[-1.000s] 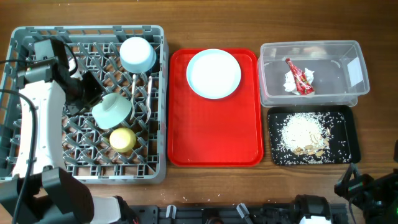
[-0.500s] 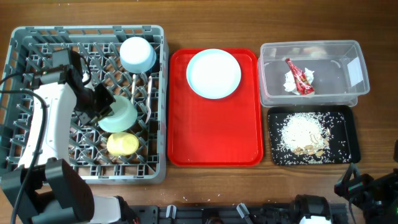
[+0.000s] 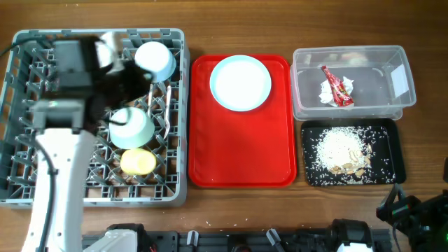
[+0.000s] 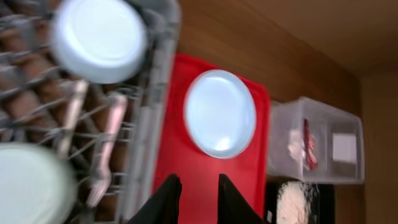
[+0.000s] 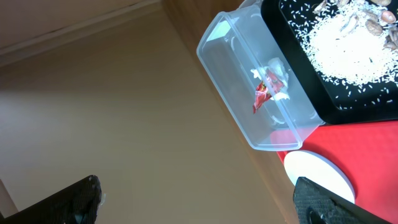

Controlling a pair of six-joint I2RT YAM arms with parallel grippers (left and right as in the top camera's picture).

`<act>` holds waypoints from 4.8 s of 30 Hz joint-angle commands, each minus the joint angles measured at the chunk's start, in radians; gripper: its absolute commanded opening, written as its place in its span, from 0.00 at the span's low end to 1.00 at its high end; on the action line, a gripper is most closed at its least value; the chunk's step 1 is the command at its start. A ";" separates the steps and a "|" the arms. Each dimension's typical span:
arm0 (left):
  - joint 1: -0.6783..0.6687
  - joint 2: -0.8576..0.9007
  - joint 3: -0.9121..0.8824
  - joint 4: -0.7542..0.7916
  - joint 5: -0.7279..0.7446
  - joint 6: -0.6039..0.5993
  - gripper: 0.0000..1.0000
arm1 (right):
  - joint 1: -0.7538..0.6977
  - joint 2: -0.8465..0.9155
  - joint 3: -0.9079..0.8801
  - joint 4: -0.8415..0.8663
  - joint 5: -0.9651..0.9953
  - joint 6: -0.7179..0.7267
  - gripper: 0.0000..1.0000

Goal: Sort waste into correct bins and load items into the dishwasher rack
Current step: 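Move the left gripper to the light blue plate and grasp its rim, then lift the plate and carry it to the back of the rack, then stand the plate upright in the rack slots and release it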

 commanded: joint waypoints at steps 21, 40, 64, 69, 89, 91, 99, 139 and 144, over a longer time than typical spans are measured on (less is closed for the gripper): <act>-0.703 0.852 0.266 0.451 -0.449 0.050 0.39 | -0.003 -0.003 -0.003 -0.001 0.010 0.007 1.00; -0.668 0.494 0.267 0.339 -0.416 0.042 0.04 | -0.003 -0.003 -0.003 -0.001 0.010 0.007 1.00; 0.288 0.608 0.196 0.026 1.224 0.126 0.04 | -0.003 -0.003 -0.003 -0.001 0.010 0.007 1.00; 0.325 0.632 0.196 0.031 1.224 0.069 0.04 | -0.003 -0.003 -0.003 -0.001 0.010 0.007 1.00; 0.304 0.576 0.199 0.663 1.183 -0.597 0.04 | -0.003 -0.003 -0.003 -0.001 0.010 0.007 1.00; 0.293 0.576 0.199 0.663 1.149 -0.593 0.04 | -0.003 -0.003 -0.003 -0.001 0.010 0.007 1.00; 0.288 0.576 0.199 0.727 1.062 -0.589 0.04 | -0.003 -0.003 -0.003 -0.001 0.010 0.007 1.00; 0.280 0.586 0.198 0.696 1.017 -0.473 0.04 | -0.003 -0.003 -0.003 -0.001 0.010 0.007 0.99; 0.278 0.631 0.198 0.696 1.018 -0.473 0.04 | -0.003 -0.003 -0.003 -0.001 0.010 0.007 1.00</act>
